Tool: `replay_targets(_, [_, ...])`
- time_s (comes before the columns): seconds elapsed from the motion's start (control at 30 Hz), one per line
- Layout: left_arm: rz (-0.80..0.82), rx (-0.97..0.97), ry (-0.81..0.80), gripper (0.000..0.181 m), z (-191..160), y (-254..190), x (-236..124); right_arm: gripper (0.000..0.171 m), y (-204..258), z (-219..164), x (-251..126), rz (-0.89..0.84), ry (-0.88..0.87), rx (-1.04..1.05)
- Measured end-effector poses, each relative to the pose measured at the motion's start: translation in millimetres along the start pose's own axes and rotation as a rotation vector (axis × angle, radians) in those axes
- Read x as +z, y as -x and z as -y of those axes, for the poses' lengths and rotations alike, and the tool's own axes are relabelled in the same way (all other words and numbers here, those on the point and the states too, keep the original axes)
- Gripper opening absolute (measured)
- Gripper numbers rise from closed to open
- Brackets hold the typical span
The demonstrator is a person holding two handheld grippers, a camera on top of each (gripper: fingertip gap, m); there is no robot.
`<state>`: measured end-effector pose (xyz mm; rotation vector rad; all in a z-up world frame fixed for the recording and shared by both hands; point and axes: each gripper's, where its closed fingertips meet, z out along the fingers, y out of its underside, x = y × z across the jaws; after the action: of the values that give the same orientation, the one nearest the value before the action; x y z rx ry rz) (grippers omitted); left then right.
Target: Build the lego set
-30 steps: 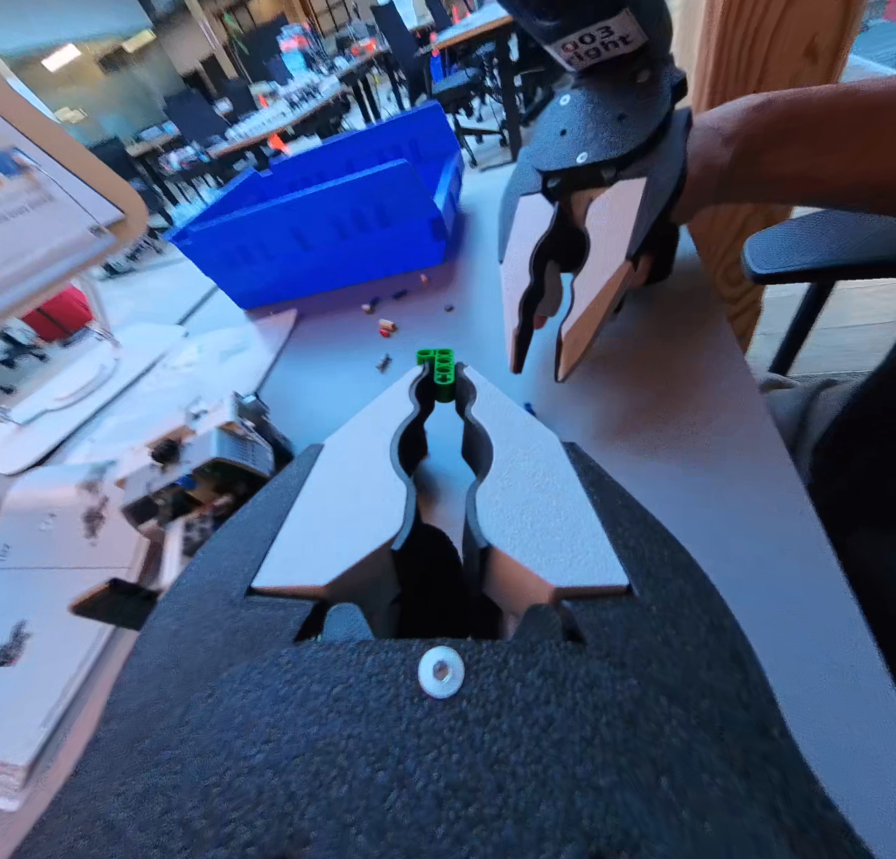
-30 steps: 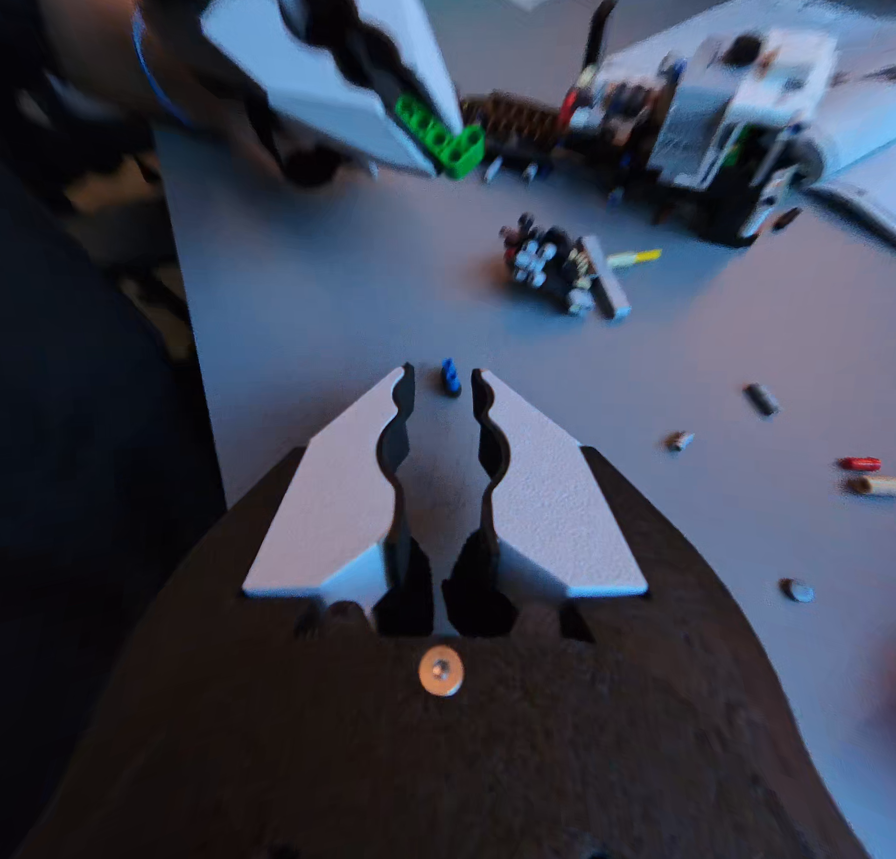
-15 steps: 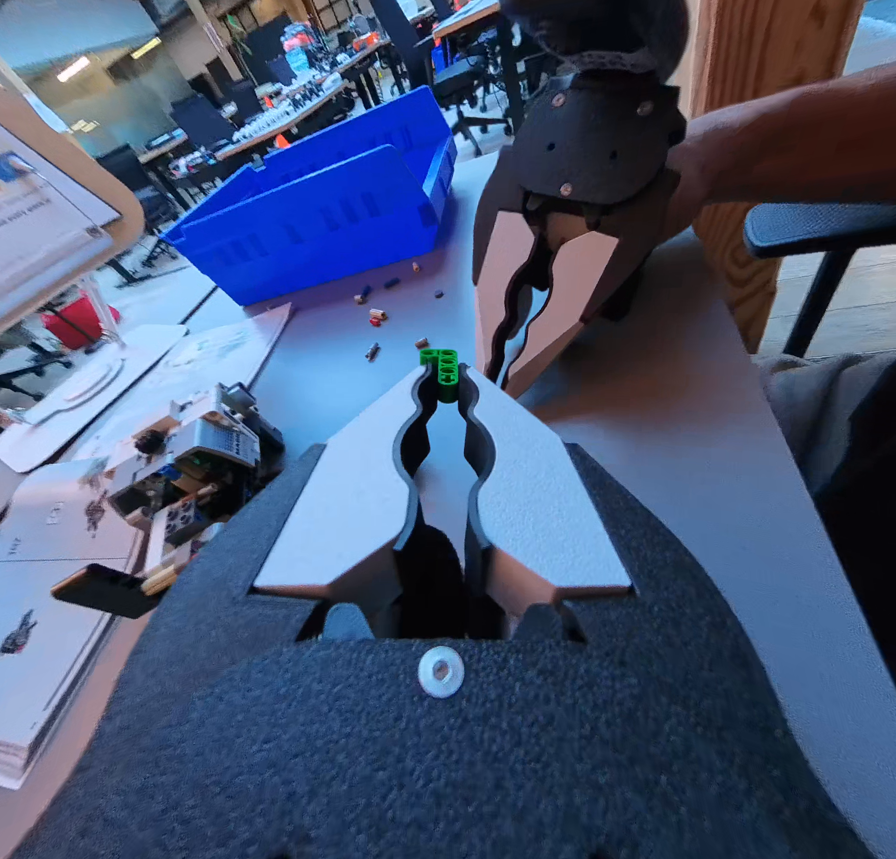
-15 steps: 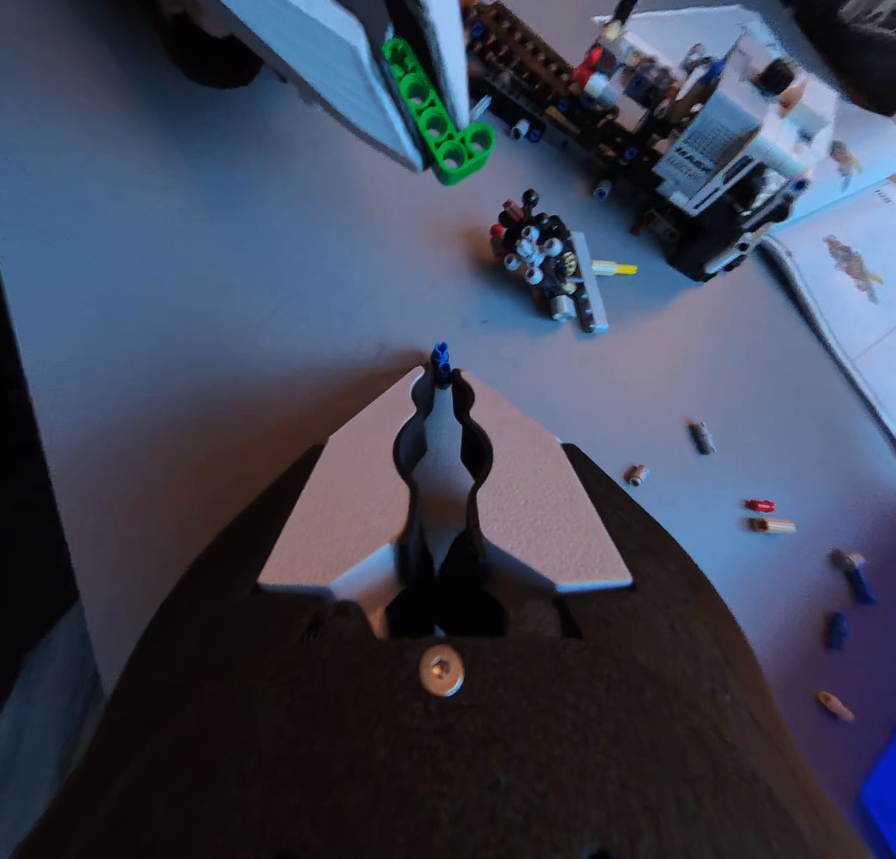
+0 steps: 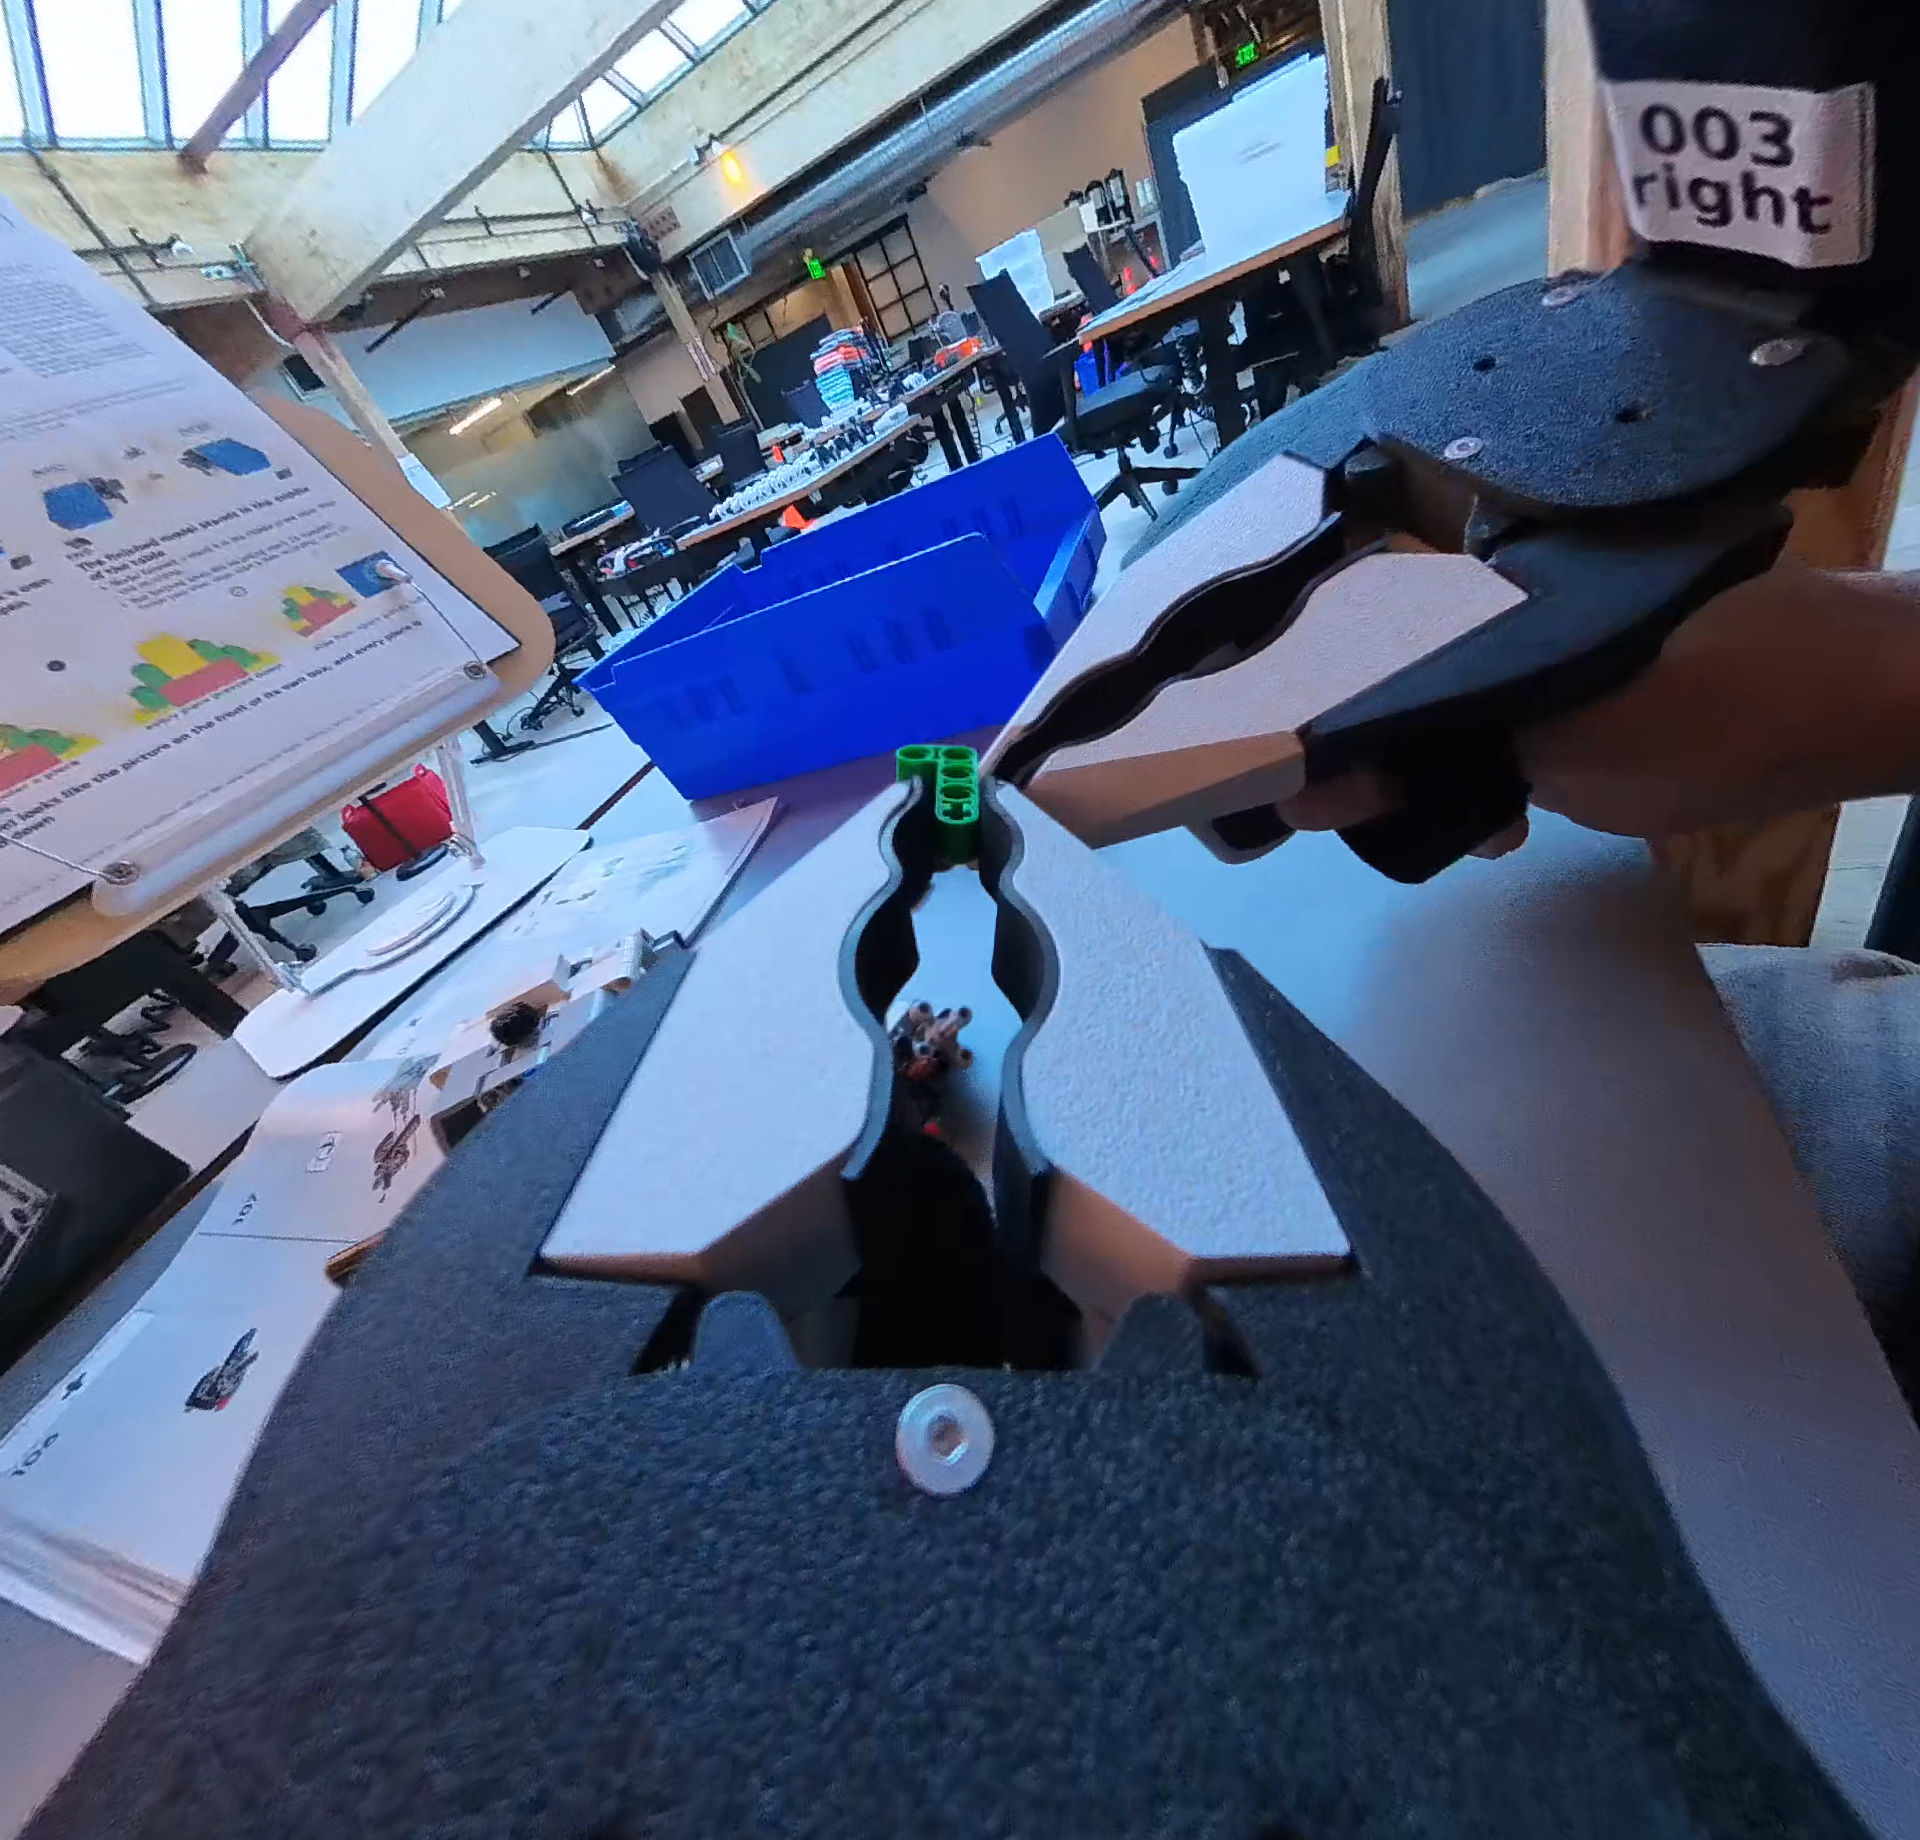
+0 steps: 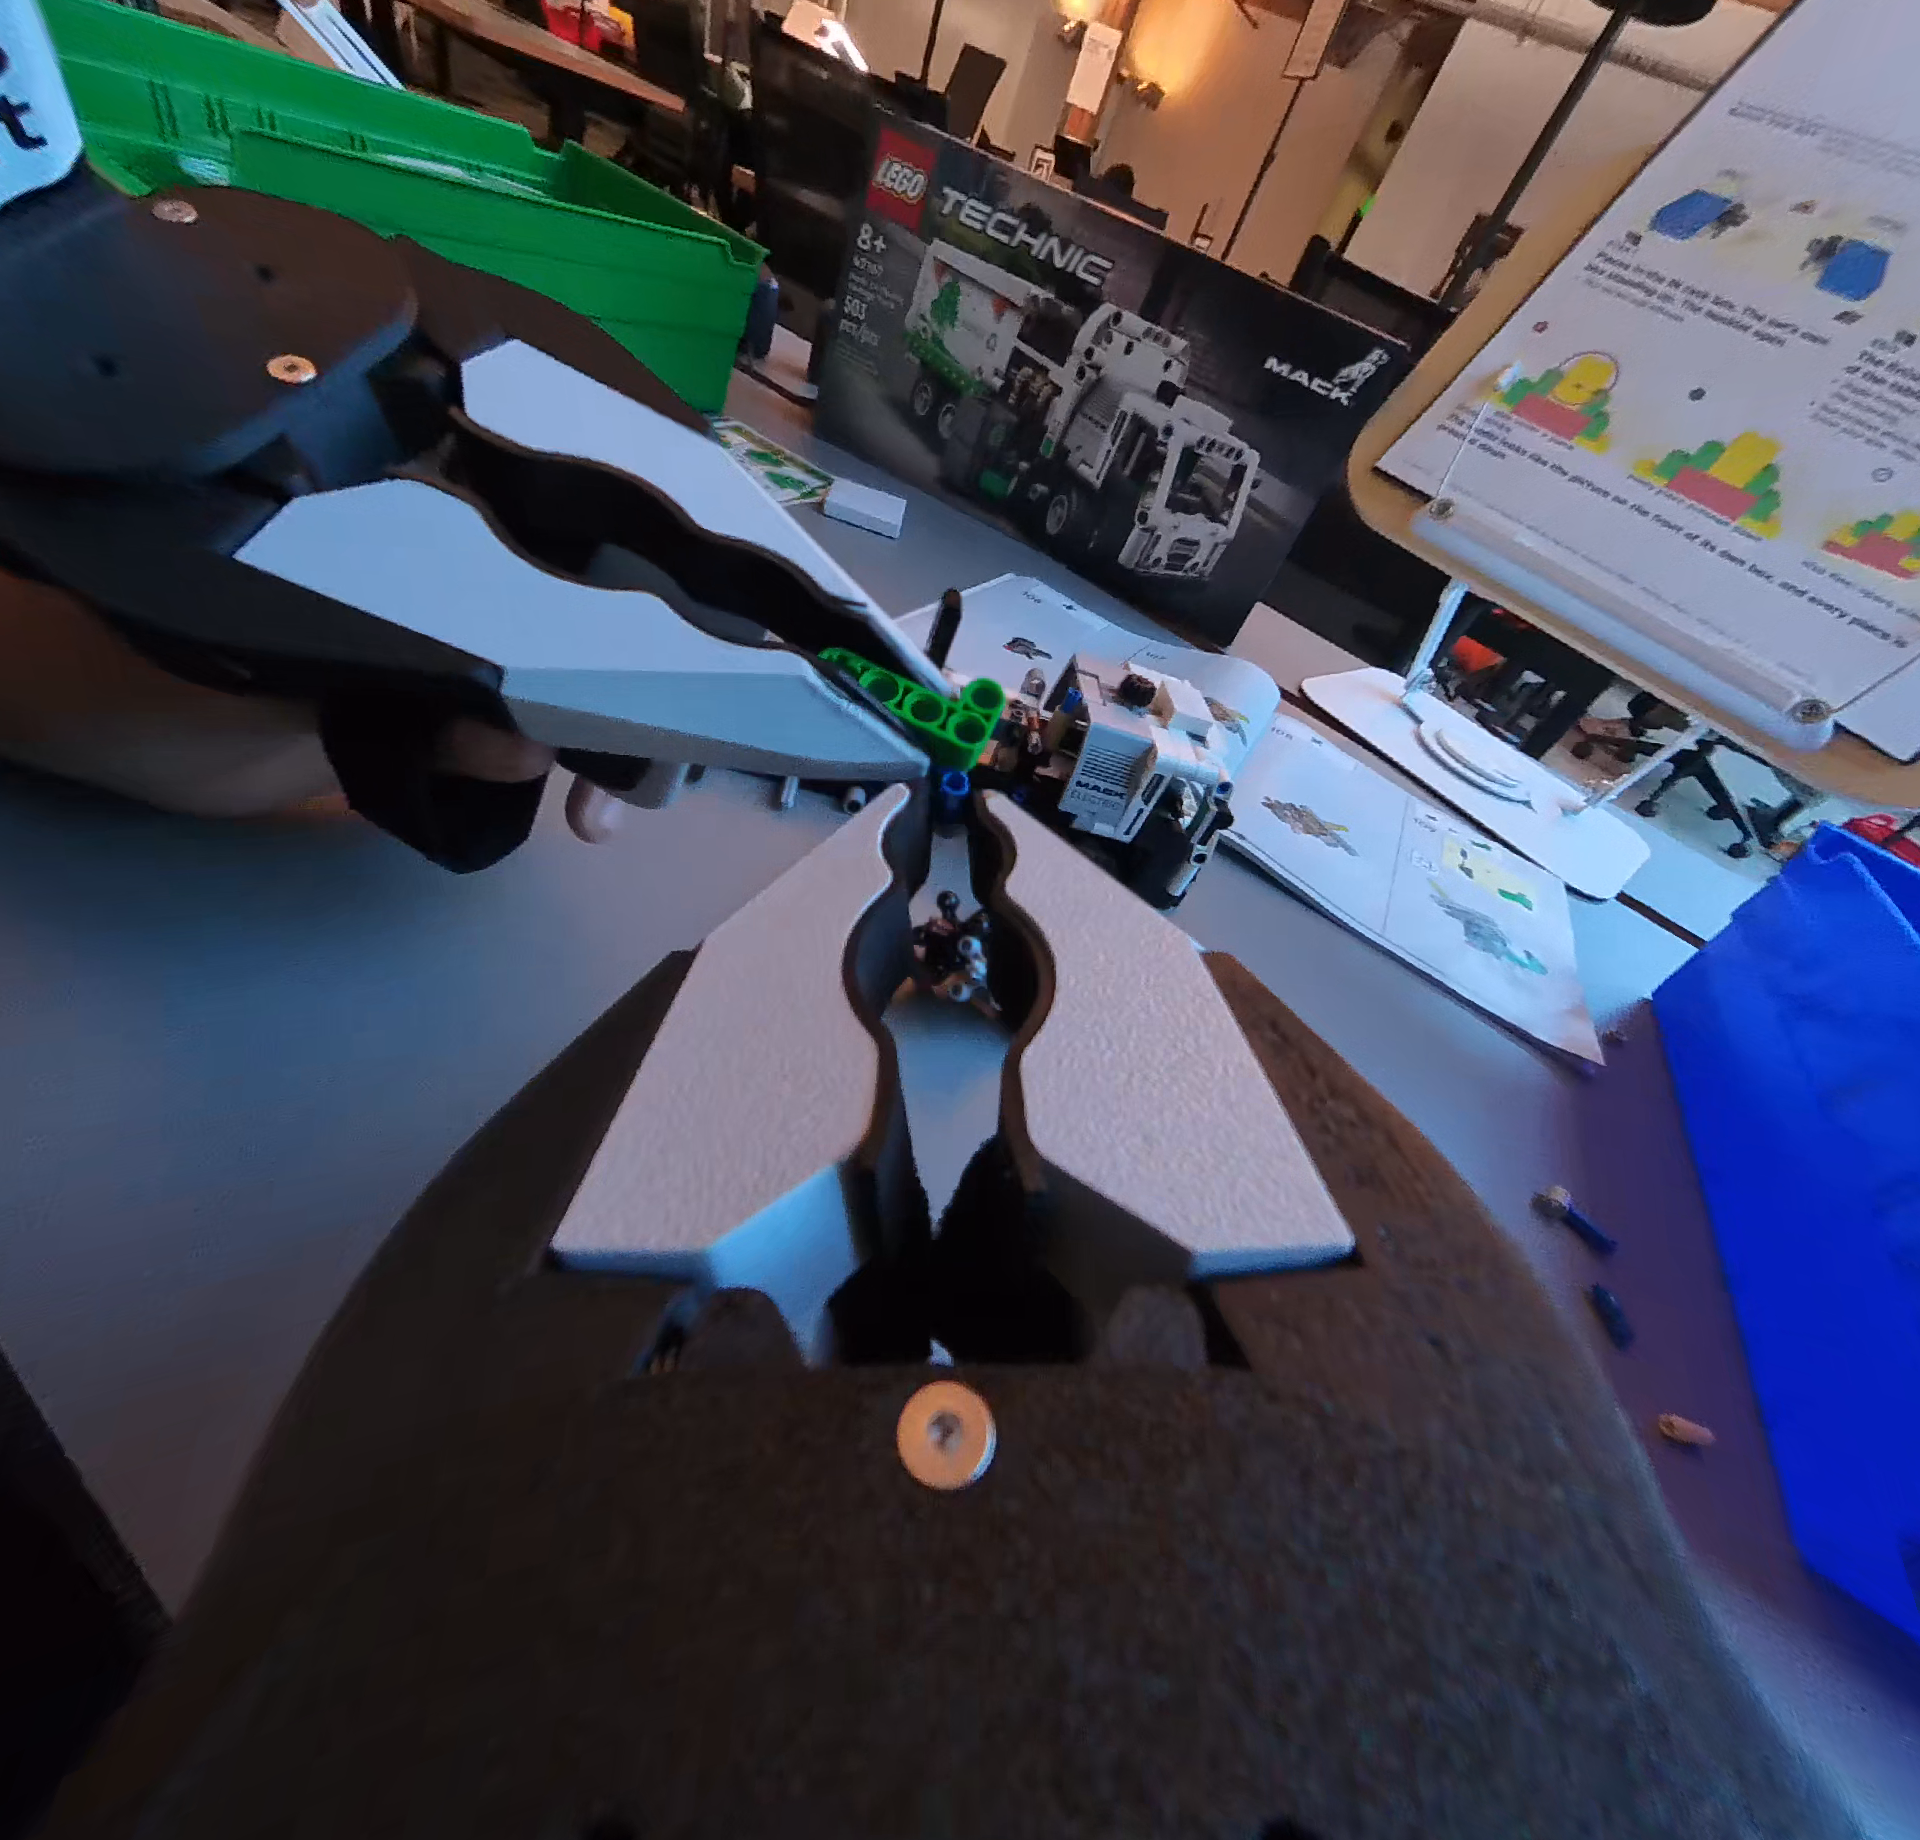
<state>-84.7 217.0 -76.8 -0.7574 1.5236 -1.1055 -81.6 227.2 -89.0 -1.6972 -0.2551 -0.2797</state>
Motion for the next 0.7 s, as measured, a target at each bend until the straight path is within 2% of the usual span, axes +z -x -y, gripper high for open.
replay_targets(0.23, [-0.003, 0.022, -0.044, 0.005, 10, -4, -3, 0.005, 1, 8, -8, -0.062, -0.043, -0.014])
replay_targets(0.4, [-0.02, -0.041, -0.039, 0.005, 7, -1, -3, 0.005, 3, 11, -14, -0.102, -0.058, -0.102])
replay_targets(0.57, [-0.115, -0.207, -0.082, 0.005, 10, -2, -5, 0.005, 1, 5, -14, -0.109, -0.032, -0.168])
replay_targets(0.7, [-0.229, -0.532, -0.13, 0.005, 16, 4, -9, 0.005, -9, 6, -18, -0.162, -0.027, -0.281])
